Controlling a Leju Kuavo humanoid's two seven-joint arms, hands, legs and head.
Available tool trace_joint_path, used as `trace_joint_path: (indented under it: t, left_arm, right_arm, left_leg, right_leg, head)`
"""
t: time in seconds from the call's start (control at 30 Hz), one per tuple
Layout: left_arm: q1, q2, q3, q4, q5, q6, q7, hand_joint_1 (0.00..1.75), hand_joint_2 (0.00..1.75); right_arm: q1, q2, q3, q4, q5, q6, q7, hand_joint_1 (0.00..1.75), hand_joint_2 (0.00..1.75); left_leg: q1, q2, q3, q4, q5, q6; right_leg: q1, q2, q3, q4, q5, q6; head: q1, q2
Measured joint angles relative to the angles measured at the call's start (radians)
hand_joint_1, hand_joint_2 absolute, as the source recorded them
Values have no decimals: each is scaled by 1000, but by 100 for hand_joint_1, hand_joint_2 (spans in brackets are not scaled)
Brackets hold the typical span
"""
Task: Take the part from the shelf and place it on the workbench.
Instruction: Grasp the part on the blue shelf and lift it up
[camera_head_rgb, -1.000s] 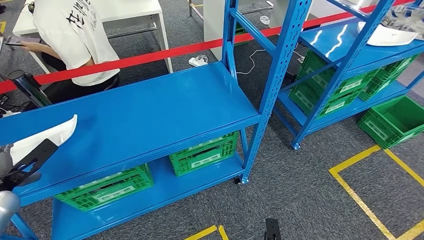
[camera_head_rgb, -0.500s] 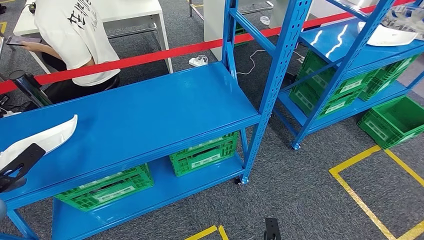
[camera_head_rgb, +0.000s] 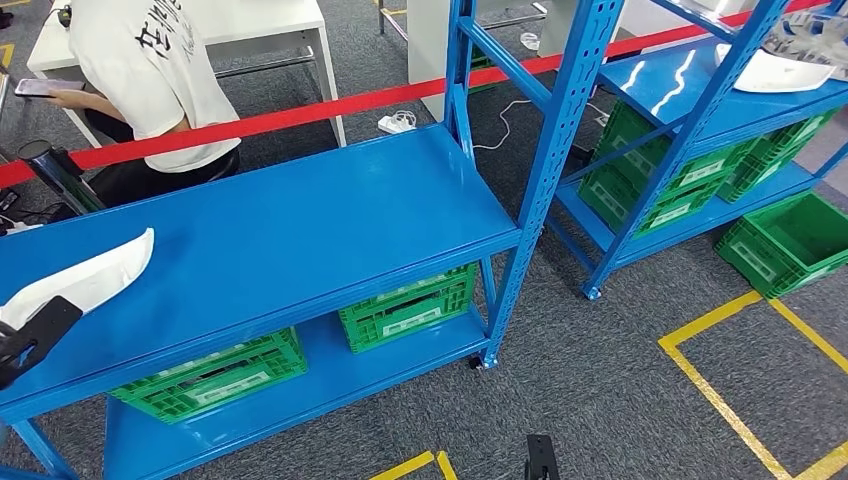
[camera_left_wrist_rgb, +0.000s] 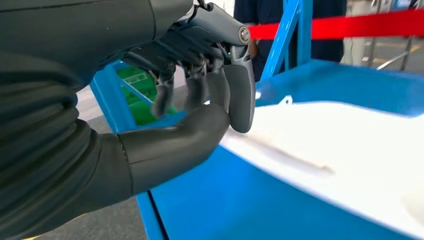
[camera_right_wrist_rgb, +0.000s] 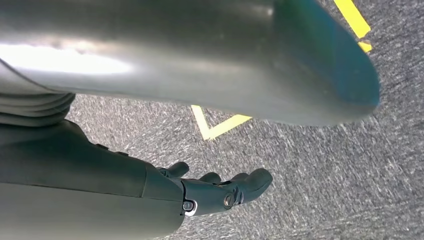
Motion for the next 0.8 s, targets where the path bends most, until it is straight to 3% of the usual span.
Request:
trace_joint_path:
  t: [0.37,0.67,0.8]
  left_arm:
    - [56,22,1,-9,5,80,-95,175,175]
    - [73,28,1,-10,-4,105,-118,175,175]
    - [82,29,1,-12,-17,185,-150,175,175]
  right_arm:
    - [3,0,0,0,2,-1,6,0,0]
    - [4,0,0,0,5,-3,20,0,0]
    - [4,0,0,0,11,1,23,0,0]
  left_leg:
    - [0,0,0,0,0,0]
    - [0,0,0,0,0,0]
    - [0,0,0,0,0,0]
  right_leg:
    - [0,0,0,0,0,0]
    - [0,0,0,0,0,0]
    - [0,0,0,0,0,0]
  head:
    - [0,0]
    - [0,0]
    - [0,0]
